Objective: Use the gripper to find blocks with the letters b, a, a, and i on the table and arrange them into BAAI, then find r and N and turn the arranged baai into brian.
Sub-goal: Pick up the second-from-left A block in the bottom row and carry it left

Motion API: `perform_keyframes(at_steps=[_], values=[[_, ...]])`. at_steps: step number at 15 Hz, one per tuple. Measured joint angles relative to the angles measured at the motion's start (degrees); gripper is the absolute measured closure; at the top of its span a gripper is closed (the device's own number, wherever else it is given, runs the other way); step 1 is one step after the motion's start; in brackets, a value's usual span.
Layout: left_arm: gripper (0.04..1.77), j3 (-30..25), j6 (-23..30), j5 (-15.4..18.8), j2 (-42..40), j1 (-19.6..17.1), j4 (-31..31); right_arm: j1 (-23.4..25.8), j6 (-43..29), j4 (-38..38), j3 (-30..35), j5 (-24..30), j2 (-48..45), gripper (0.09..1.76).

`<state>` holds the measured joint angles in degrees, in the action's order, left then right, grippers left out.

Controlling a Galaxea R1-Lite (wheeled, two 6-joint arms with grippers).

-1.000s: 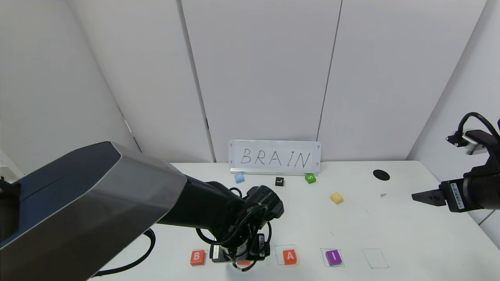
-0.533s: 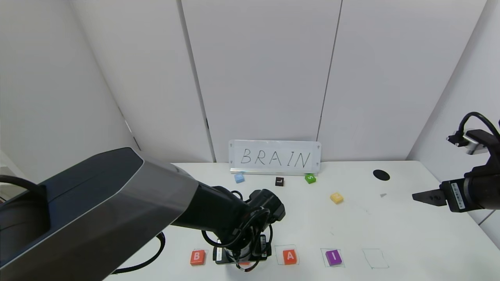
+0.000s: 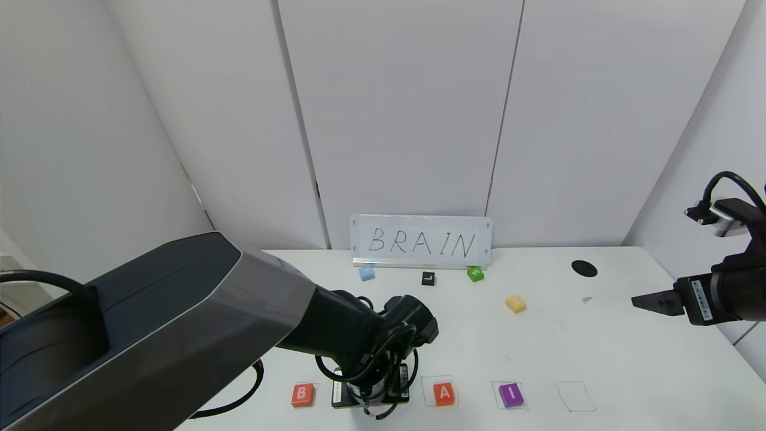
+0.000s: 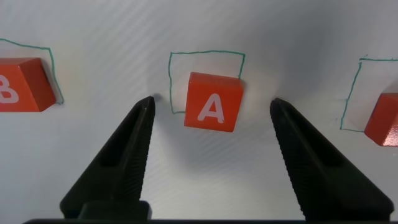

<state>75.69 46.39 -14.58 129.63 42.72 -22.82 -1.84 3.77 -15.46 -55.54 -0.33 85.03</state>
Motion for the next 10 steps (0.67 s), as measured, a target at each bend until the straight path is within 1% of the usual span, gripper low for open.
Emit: perform_keyframes(at_steps=[2, 5, 6, 10], values=[[0.78, 0.1, 0.0, 0.0, 0.1, 0.0, 0.7, 0.0, 0.0, 0.0, 0.0, 0.0, 0.0, 0.14], [1.10, -0.1, 0.0, -0.3, 0.2, -0.1, 1.3, -0.1, 0.0, 0.0, 0.0, 0.0, 0.0, 0.14], [1.31, -0.1, 0.0, -0.4, 0.2, -0.1, 1.5, -0.1, 0.0, 0.0, 0.1, 0.0, 0.0, 0.14], [1.30, -0.1, -0.1, -0.5, 0.5, -0.2, 1.5, -0.1, 0.0, 0.0, 0.1, 0.0, 0.0, 0.14]])
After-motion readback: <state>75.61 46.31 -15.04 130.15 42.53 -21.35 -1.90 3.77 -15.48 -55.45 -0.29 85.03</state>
